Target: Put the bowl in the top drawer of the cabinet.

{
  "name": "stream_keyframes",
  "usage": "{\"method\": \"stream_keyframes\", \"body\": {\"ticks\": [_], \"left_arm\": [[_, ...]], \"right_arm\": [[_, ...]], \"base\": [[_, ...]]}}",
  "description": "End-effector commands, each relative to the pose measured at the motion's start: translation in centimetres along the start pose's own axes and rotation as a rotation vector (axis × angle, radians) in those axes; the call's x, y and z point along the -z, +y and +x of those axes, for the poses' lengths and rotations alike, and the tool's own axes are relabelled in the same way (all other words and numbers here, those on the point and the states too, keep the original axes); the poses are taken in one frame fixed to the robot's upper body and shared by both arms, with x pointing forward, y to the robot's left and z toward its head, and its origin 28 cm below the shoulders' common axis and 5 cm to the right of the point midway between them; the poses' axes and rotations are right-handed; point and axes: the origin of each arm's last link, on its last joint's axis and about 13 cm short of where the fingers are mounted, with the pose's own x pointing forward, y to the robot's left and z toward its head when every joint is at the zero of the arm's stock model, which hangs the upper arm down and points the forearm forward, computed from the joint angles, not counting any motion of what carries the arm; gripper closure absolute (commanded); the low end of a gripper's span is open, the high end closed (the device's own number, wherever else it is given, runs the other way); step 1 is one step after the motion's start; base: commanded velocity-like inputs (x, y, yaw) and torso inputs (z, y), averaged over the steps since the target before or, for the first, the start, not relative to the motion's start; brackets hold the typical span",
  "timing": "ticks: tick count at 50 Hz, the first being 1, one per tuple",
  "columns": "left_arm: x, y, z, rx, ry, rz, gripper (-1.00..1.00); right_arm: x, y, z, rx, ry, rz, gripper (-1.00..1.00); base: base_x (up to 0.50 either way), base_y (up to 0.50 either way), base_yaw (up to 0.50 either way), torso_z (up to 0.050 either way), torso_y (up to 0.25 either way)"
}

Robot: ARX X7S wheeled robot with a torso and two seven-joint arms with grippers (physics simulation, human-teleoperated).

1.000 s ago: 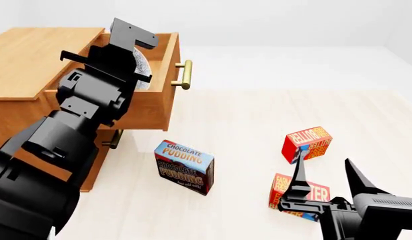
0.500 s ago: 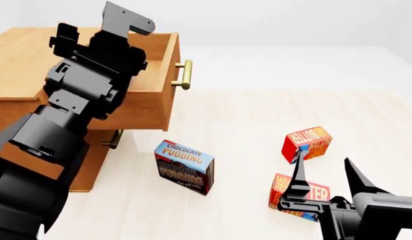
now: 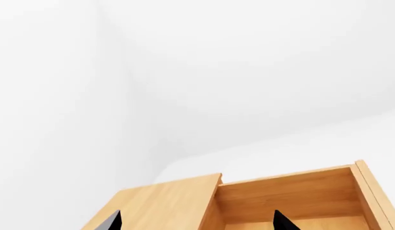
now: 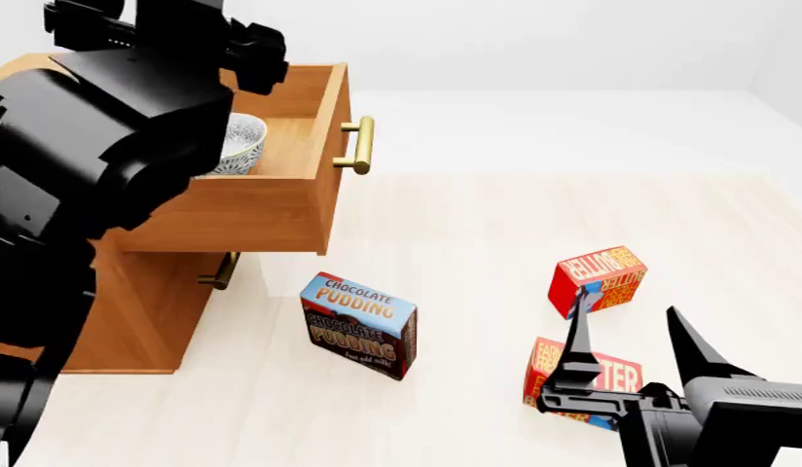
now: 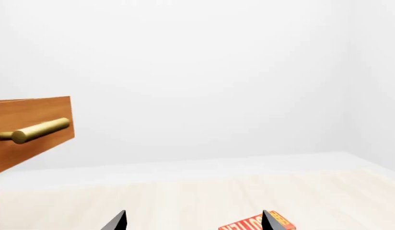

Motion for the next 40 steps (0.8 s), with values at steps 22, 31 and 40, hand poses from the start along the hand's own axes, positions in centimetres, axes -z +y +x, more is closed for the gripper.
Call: {"method": "stream_keyframes", "body": {"ticks": [22, 31, 40], "left_arm": [[8.1, 3.6, -15.1, 0.168, -0.215, -0.091, -1.00], [12.6, 3.5, -19.8, 0.158, -0.305, -0.157, -1.00], [16.3, 3.8, -23.3, 0.166, -0.382, -0.205, -1.00]], "right_arm": [[-1.8, 0.6, -0.5, -0.016, -0.045, 0.004, -1.00], [-2.7, 1.0, -1.0, -0.015, -0.076, 0.004, -1.00], [-2.9, 1.4, -1.3, -0.018, -0.098, 0.003, -1.00]], "base": [[0.00, 0.00, 0.00, 0.000, 0.000], [0.00, 0.00, 0.00, 0.000, 0.000], [0.00, 0.00, 0.00, 0.000, 0.000]]}}
